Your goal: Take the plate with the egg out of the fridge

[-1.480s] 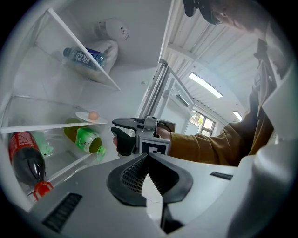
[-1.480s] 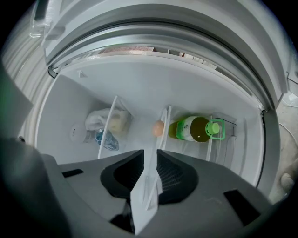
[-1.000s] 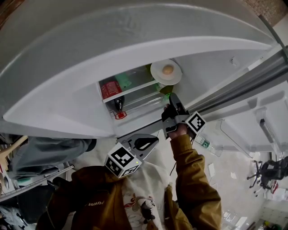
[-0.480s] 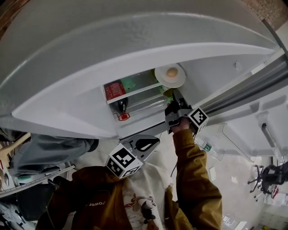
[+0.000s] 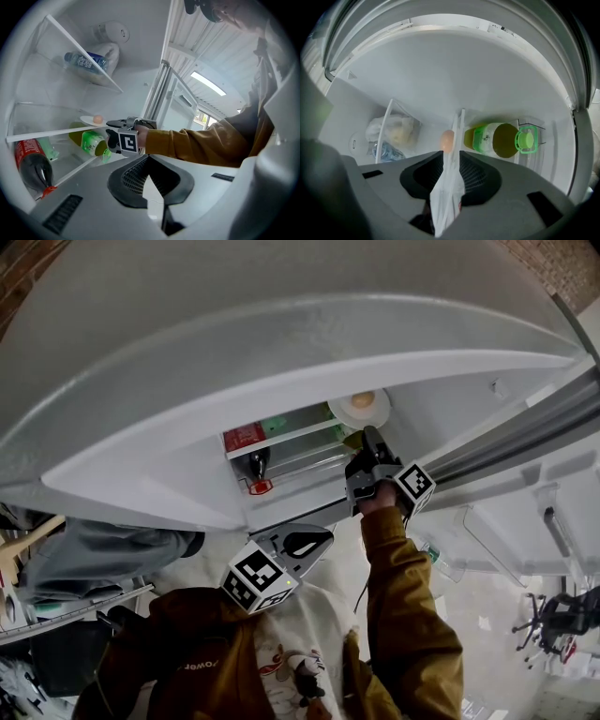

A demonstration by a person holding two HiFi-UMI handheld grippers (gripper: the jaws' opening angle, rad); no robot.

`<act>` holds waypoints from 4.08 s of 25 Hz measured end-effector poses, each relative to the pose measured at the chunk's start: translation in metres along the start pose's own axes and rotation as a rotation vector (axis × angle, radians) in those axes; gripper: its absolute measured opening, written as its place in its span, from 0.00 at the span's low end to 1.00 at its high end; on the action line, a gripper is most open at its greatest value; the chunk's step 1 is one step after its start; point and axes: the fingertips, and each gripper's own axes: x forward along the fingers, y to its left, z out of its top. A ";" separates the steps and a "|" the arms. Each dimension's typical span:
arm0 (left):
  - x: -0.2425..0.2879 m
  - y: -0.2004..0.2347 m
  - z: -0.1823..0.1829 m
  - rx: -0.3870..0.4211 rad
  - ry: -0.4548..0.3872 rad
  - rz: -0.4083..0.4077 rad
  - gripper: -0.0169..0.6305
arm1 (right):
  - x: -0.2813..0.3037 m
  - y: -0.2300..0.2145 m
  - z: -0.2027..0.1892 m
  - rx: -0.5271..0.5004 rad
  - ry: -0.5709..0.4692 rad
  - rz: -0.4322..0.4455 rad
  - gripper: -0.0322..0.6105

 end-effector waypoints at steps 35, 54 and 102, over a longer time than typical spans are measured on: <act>0.002 0.003 0.003 -0.002 -0.012 -0.038 0.04 | 0.025 -0.011 0.015 0.042 -0.004 -0.065 0.17; 0.001 -0.001 0.003 -0.003 -0.020 -0.033 0.04 | 0.020 -0.014 0.016 0.091 0.017 -0.098 0.08; 0.004 -0.023 -0.006 0.010 0.000 -0.089 0.04 | -0.065 0.008 -0.019 0.127 0.125 -0.044 0.08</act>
